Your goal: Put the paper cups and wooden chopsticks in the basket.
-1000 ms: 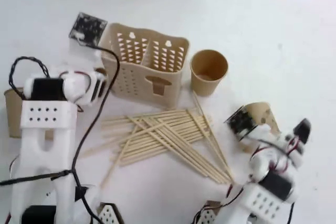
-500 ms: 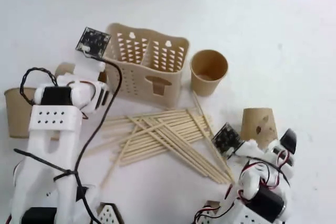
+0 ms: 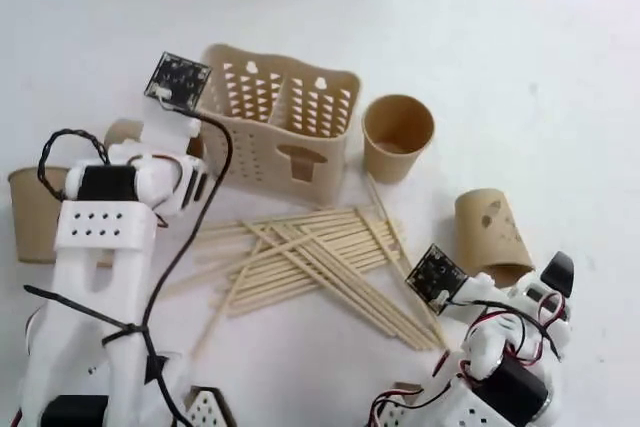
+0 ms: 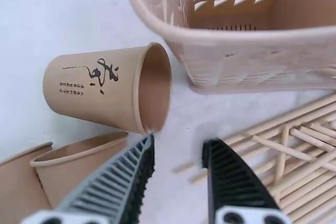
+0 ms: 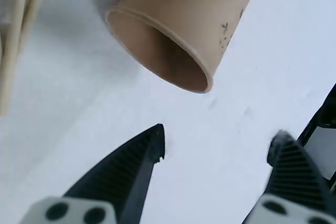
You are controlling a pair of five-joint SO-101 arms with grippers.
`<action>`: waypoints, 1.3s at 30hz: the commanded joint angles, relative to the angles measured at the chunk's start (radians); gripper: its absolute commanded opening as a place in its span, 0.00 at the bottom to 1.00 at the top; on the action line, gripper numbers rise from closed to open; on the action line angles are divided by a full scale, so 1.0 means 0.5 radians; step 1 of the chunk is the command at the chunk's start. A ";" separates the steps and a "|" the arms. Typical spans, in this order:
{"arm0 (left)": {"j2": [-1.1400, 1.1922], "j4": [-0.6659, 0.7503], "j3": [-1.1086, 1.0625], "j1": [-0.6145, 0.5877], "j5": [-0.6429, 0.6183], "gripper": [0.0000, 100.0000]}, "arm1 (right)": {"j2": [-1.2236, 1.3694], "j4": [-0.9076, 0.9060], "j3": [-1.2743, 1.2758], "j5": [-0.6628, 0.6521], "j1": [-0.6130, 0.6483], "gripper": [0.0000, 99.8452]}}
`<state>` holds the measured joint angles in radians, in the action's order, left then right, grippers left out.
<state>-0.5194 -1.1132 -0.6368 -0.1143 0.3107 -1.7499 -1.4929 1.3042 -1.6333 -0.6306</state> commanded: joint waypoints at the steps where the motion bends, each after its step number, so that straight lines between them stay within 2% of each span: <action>1: -0.051 0.046 0.006 0.023 0.003 0.16 | -0.002 -0.173 -0.003 -0.064 -0.008 0.31; 4: -0.054 0.064 -0.046 0.094 0.003 0.16 | -0.002 -0.158 0.037 -0.126 -0.005 0.31; 7: -0.054 0.089 -0.086 0.112 0.003 0.16 | -0.002 0.011 0.184 -0.117 0.057 0.31; 13: -0.054 0.089 -0.114 0.115 0.000 0.16 | 0.011 0.379 0.393 0.184 0.265 0.31; 18: -0.054 0.242 -0.236 0.115 0.000 0.16 | 0.011 0.569 0.420 0.608 0.496 0.30; 23: -0.054 0.313 -0.292 0.115 0.000 0.16 | -0.002 0.802 0.552 0.902 0.563 0.15; 27: -0.051 0.313 -0.295 0.115 0.000 0.16 | -0.002 0.818 0.549 1.000 0.557 0.02; 30: -0.051 0.316 -0.298 0.115 0.000 0.16 | 0.014 0.799 0.476 1.114 0.539 0.02; 39: -0.069 0.430 -0.368 0.100 0.000 0.16 | 0.017 0.315 -0.215 1.338 0.499 0.02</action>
<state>-0.5209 -0.9198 -0.8270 -0.0683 0.3107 -1.7438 -1.2812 1.3257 -1.0058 -0.3744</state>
